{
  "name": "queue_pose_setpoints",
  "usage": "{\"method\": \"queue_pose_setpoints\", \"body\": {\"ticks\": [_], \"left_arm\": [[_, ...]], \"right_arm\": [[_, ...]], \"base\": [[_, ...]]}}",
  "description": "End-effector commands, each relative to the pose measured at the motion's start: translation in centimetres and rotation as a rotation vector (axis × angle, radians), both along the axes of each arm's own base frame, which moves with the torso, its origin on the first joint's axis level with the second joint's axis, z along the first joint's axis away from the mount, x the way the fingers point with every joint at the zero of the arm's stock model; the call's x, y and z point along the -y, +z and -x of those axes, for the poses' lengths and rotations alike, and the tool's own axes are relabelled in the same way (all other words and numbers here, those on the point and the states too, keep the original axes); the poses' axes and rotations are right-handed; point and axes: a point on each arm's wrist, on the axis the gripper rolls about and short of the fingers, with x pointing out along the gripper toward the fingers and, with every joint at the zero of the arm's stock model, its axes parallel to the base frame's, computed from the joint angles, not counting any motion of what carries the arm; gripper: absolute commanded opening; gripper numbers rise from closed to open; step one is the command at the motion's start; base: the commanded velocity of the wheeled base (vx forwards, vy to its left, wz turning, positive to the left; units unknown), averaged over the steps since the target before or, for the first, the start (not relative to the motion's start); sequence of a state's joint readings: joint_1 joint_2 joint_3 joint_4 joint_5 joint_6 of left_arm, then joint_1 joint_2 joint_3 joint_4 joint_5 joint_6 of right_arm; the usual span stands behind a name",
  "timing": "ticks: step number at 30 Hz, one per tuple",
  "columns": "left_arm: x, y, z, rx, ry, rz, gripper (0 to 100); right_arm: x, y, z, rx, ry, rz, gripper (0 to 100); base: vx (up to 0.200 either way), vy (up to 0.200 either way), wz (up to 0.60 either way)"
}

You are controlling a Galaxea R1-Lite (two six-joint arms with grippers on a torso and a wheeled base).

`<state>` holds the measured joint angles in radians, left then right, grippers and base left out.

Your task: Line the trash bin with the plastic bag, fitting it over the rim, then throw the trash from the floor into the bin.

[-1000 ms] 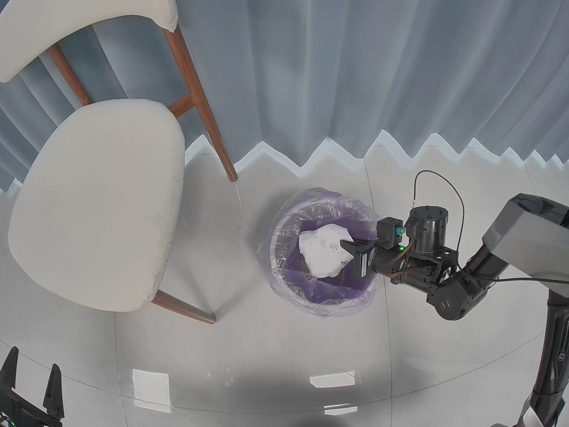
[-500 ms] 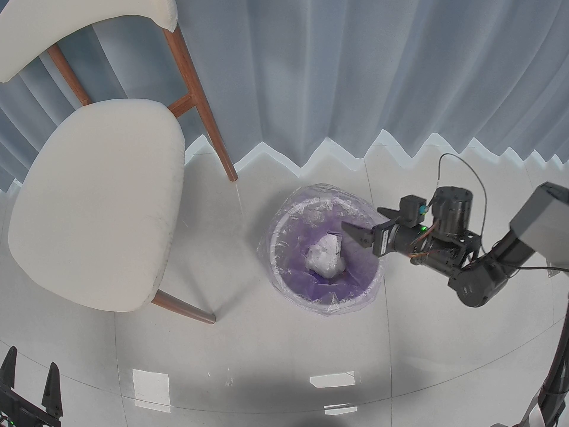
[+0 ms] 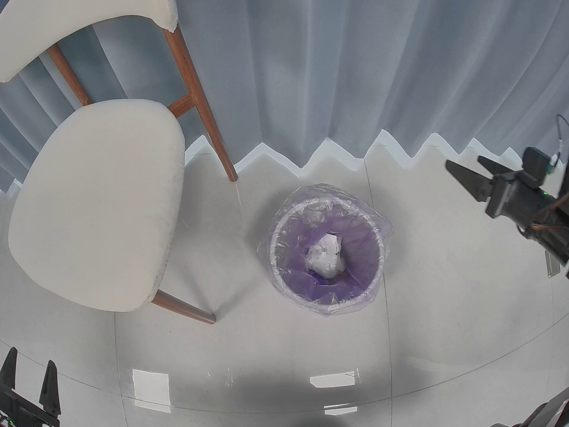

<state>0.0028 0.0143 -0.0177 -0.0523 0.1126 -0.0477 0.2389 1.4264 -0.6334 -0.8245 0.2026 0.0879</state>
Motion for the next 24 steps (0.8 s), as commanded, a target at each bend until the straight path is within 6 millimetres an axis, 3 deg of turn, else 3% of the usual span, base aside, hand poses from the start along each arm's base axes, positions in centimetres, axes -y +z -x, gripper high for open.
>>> {"method": "queue_pose_setpoints", "body": {"ticks": [1, 2, 4, 7, 11, 24], "left_arm": [[0.0, -0.7, 0.0, -0.029, -0.007, 0.003, 100], [0.4, -1.0, -0.1, -0.056, -0.164, -0.071, 100], [0.3, -1.1, 0.0, -0.071, -0.153, -0.085, 100], [0.3, -1.1, -0.1, -0.064, -0.131, -0.049, 100], [0.3, -1.1, -0.1, -0.067, -0.132, -0.055, 100], [0.3, -1.1, -0.1, -0.064, -0.129, -0.057, 100]], "right_arm": [[5.5, -4.1, 18.6, 0.118, -0.22, -0.025, 100], [5.5, -6.9, 21.2, 0.12, -0.222, 0.004, 100], [5.6, -9.1, 22.7, 0.118, -0.224, 0.031, 100], [5.6, -14.7, 25.1, 0.055, -0.266, 0.074, 100], [6.1, -15.4, 25.0, -0.024, -0.477, 0.091, 100], [6.0, -15.3, 25.0, -0.016, -0.455, 0.086, 100]], "base": [[0.0, 0.0, 0.0], [0.0, 0.0, 0.0], [0.0, 0.0, 0.0], [0.0, 0.0, 0.0], [0.0, 0.0, 0.0], [0.0, 0.0, 0.0]]}}
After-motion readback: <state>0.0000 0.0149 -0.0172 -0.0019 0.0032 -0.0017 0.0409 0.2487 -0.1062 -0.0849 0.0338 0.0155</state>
